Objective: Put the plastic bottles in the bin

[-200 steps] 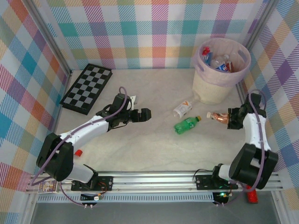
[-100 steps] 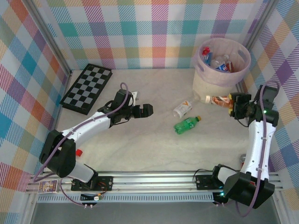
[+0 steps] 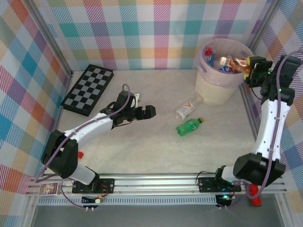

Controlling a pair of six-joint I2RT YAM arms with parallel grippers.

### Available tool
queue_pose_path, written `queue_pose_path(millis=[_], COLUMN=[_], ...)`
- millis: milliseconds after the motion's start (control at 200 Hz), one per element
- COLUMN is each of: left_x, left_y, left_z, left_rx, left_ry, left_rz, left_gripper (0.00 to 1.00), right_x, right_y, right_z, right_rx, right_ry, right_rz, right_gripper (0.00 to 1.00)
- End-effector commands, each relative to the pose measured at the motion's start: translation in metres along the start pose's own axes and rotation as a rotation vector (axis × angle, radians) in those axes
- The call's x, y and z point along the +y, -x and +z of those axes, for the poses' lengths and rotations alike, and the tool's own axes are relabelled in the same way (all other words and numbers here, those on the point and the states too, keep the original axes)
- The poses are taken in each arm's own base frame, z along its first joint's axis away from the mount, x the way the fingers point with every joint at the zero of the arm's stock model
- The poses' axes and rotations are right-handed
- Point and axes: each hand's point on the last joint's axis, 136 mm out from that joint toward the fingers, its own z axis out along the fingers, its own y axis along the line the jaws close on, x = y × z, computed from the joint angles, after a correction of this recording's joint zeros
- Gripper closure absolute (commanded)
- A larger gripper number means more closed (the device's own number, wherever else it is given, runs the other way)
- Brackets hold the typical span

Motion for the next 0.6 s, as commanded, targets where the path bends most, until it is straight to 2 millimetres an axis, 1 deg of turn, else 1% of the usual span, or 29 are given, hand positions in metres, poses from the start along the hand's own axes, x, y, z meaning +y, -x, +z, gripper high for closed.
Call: queue_pose_path(millis=[0,20,110,270,390,460,595], left_x=[-0.005,-0.004,-0.004,-0.006,-0.004,-0.003,-0.003], left_y=[0.005,0.005,0.004,0.005,0.003,0.002,0.000], left_z=[-0.016,-0.016,-0.017,-0.021,-0.025,-0.028,-0.031], left_rx=[-0.033,-0.034,-0.033,-0.043,-0.045,-0.045,-0.045], left_ry=[-0.019,-0.016,-0.018,-0.019,-0.008,-0.004,0.003], left_rz=[-0.002,-0.002,-0.003,-0.004,0.003,0.005,0.012], left_gripper=[0.00,0.00,0.00,0.00,0.00,0.00,0.00], right_x=[0.040,0.044,0.046,0.046,0.046,0.041,0.036], right_y=[0.012,0.011,0.011,0.008,0.010,0.013,0.015], right_z=[0.014,0.017,0.043,0.083,0.104,0.117,0.130], right_rx=[-0.046,-0.045,-0.017,-0.009,-0.053,-0.076,-0.148], right_ry=[0.124,0.129,0.133,0.120,0.113,0.112,0.095], right_rz=[-0.016,-0.019,0.006,0.021,0.006,0.006,-0.074], right_gripper=[0.56,0.56,0.56,0.57,0.57,0.56,0.55])
